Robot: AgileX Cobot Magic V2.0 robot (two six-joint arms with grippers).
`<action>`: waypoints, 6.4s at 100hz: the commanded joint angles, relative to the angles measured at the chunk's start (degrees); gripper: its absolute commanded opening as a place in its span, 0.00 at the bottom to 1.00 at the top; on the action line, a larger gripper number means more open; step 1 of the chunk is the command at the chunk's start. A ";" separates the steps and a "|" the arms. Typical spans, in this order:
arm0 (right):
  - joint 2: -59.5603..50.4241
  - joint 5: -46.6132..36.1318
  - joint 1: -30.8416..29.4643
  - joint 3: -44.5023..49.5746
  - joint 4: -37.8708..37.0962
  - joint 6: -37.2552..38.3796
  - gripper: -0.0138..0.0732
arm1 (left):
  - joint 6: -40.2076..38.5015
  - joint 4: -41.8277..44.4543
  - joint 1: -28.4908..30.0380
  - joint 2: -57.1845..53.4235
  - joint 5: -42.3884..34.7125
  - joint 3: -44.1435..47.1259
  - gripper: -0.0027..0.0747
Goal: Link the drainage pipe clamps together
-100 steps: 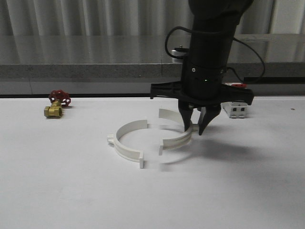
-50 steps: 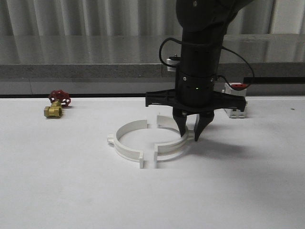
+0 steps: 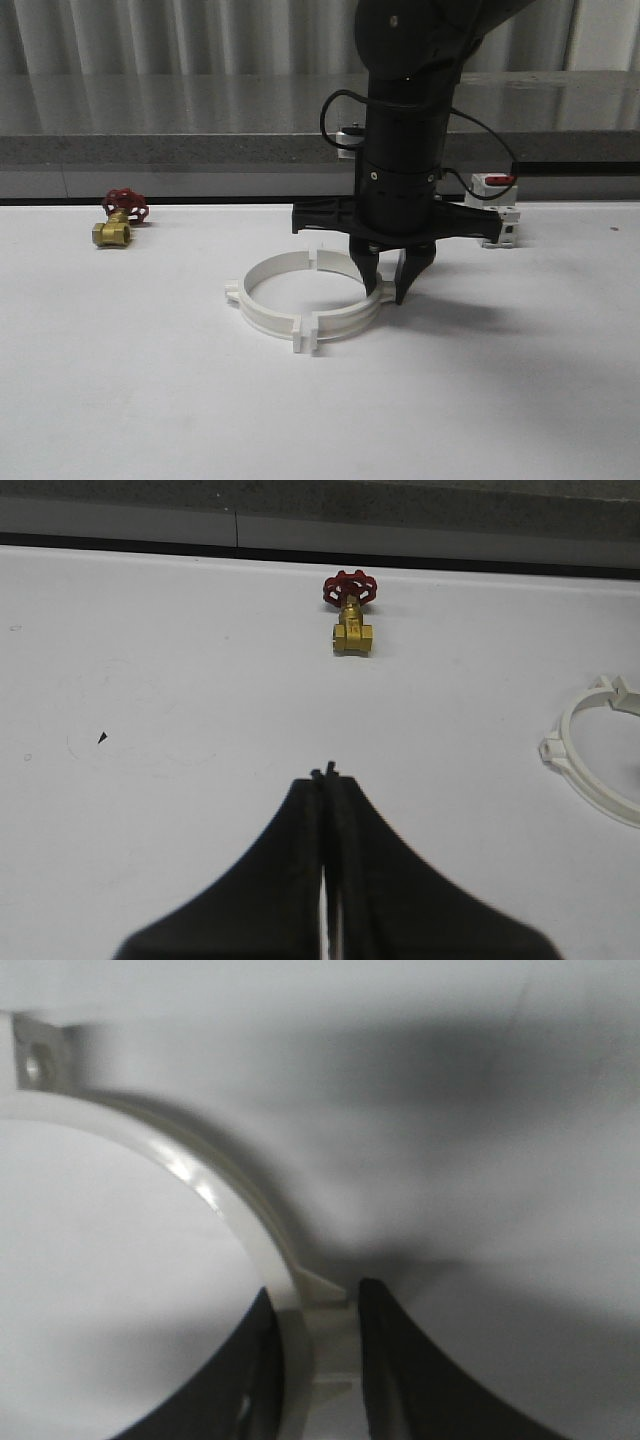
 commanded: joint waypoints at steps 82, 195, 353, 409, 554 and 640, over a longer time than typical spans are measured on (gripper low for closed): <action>-1.86 -3.34 0.12 -1.73 0.44 0.12 0.70 | 0.08 -0.48 0.07 -0.08 -4.02 -1.50 0.01; -53.31 -0.07 -19.67 20.12 0.33 -27.05 0.76 | 0.08 -0.48 0.07 -0.08 -4.02 -1.50 0.01; -103.30 -26.08 -28.99 68.02 -0.65 -27.00 0.02 | 0.08 -0.48 0.07 -0.08 -4.02 -1.50 0.01; -122.23 -38.74 -30.87 87.45 8.32 -36.52 0.02 | 0.08 -0.48 0.07 0.05 -3.91 -1.50 0.01; -122.23 -42.05 -30.87 87.45 8.14 -37.07 0.02 | 0.08 5.90 0.41 -11.43 -28.04 13.13 0.01; -122.18 -42.05 -30.87 87.45 8.14 -37.06 0.02 | -6.29 11.60 4.64 -39.41 -24.33 31.76 0.01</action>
